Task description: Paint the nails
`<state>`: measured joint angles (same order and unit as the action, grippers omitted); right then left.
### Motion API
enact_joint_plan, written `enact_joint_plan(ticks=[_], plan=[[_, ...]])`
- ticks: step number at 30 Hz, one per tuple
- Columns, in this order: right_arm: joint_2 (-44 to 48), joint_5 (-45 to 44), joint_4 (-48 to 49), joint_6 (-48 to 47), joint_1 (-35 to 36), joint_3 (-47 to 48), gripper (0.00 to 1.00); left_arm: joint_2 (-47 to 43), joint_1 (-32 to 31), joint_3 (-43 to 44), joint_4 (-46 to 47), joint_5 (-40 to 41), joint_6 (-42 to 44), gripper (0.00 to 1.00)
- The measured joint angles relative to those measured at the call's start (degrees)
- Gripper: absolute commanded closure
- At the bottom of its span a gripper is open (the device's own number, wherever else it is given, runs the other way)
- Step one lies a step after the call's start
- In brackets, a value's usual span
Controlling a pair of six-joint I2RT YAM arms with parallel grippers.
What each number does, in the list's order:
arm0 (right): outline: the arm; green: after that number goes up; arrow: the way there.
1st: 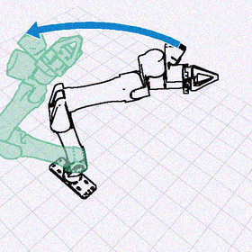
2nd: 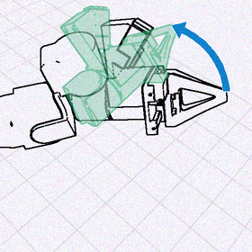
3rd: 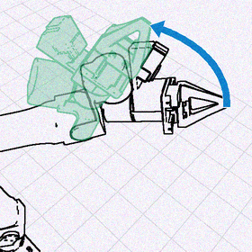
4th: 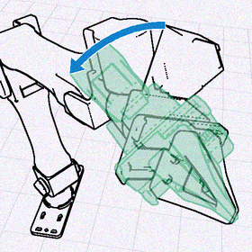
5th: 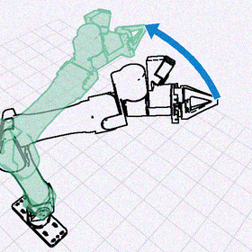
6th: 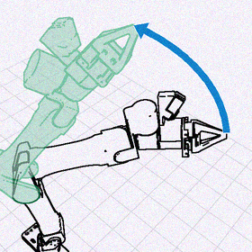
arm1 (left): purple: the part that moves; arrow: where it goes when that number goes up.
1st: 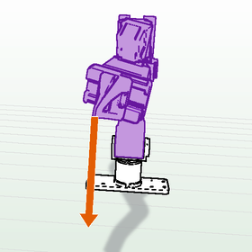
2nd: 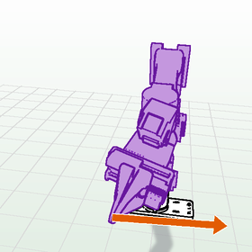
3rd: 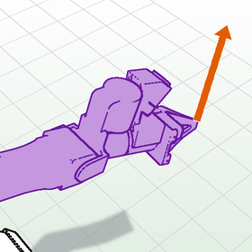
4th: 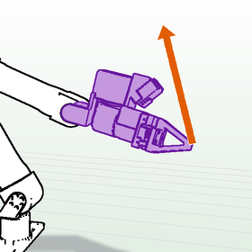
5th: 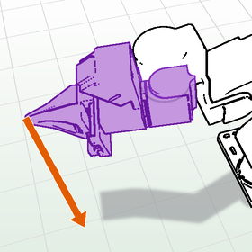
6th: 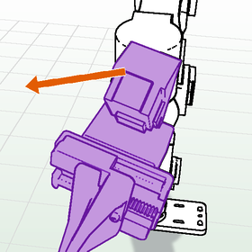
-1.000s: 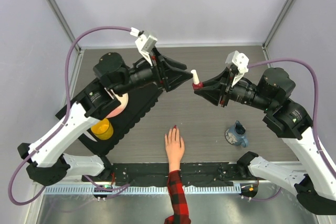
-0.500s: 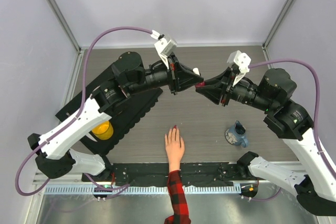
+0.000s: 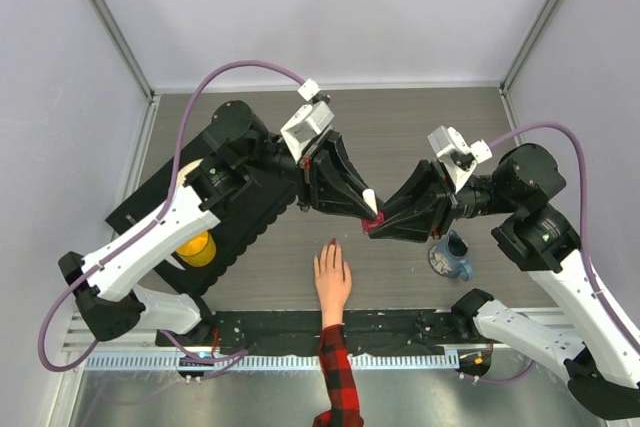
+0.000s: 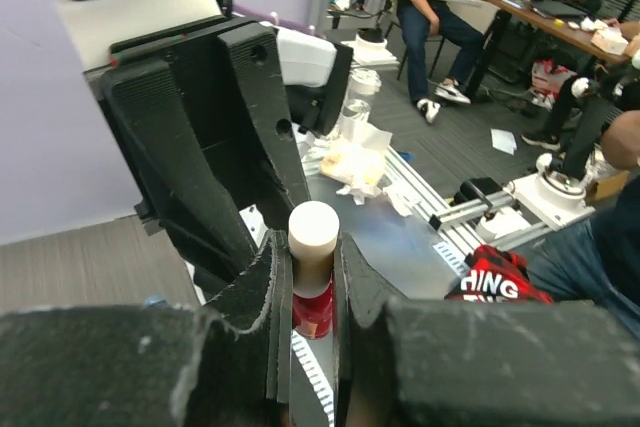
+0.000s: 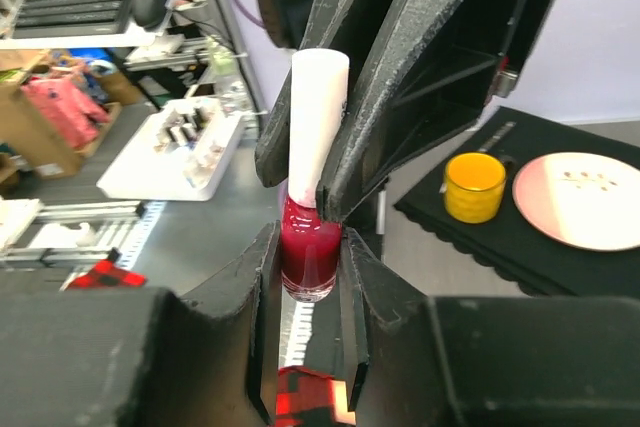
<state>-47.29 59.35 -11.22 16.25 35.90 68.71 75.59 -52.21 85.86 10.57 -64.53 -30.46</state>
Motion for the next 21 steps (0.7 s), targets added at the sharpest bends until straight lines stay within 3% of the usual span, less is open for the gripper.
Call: enact_joint_plan(ticks=[2, 5, 9, 13, 21], plan=[[-0.07, 1.49, 1.49, 1.68, 0.02, -0.31, 0.99, -0.07, 0.00, 0.02, -0.11, -0.94, 0.42, 0.56], [-0.50, 2.23, 2.16, 1.68, 0.04, -0.26, 0.99, -1.03, 0.00, 0.87, -4.76, -1.11, 3.80, 0.47], [-1.53, -0.37, -3.23, -2.56, 0.11, 1.97, 0.99, -4.22, 0.00, 1.51, -13.31, 2.67, 10.29, 0.41], [-2.36, -7.98, -10.84, -8.66, 0.52, 6.19, 0.99, -8.70, 0.00, 2.62, -22.01, 13.90, 15.61, 0.40], [-2.10, -20.76, -15.41, -13.25, 0.48, 7.61, 0.99, -11.74, 0.00, 3.58, -23.58, 37.90, 10.88, 0.41]])
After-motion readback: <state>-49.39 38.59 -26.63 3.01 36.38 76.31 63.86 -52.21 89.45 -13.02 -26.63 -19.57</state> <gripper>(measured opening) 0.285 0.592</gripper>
